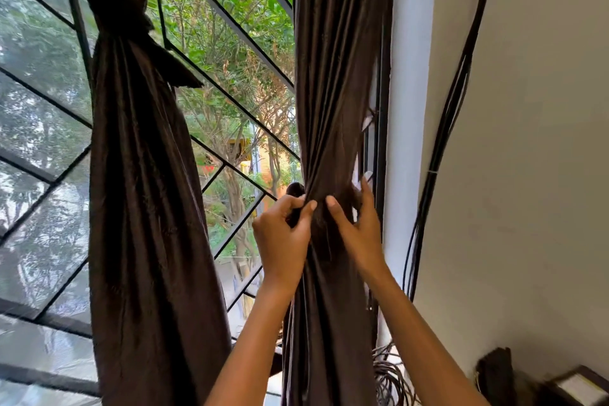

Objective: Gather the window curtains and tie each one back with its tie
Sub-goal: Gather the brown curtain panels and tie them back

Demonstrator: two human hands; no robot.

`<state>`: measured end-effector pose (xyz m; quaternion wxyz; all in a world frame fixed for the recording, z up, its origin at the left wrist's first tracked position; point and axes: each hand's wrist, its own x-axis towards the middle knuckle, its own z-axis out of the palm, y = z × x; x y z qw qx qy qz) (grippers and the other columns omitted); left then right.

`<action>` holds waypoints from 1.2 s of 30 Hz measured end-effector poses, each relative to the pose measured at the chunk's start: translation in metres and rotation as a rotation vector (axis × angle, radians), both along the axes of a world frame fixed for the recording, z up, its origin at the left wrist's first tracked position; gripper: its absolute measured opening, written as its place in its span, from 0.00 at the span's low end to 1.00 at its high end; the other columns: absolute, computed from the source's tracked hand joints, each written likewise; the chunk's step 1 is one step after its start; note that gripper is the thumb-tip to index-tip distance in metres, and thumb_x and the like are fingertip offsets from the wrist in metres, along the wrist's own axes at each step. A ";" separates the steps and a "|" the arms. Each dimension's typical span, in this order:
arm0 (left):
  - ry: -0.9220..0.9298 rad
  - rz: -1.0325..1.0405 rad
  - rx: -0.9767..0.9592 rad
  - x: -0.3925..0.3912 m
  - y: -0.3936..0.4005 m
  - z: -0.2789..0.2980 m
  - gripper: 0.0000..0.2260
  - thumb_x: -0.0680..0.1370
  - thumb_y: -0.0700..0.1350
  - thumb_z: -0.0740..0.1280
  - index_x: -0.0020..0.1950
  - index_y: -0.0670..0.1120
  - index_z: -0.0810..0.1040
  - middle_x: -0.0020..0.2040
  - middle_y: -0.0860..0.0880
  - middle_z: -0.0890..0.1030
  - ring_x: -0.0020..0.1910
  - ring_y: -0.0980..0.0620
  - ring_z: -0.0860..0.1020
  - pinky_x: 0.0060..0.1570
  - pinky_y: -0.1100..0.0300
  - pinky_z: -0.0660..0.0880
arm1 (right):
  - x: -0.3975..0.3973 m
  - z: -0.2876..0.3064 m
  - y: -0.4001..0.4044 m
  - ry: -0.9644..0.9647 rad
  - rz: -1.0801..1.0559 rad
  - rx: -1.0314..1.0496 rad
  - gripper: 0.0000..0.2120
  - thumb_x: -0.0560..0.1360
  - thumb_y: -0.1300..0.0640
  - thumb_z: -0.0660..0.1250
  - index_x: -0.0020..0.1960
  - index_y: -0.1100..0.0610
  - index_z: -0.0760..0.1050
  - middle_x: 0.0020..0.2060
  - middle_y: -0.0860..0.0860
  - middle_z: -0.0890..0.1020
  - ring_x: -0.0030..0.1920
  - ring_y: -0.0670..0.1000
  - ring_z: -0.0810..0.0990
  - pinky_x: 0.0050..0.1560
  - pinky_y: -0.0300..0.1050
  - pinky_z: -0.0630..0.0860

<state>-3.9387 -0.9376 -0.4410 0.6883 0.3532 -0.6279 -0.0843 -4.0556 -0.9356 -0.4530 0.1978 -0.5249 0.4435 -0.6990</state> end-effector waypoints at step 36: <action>-0.023 -0.091 -0.005 -0.008 0.002 -0.003 0.07 0.76 0.37 0.68 0.39 0.46 0.76 0.33 0.57 0.78 0.31 0.62 0.78 0.27 0.75 0.66 | 0.031 -0.030 0.014 0.157 -0.299 -0.222 0.28 0.77 0.64 0.65 0.71 0.42 0.67 0.51 0.48 0.81 0.43 0.47 0.79 0.43 0.50 0.80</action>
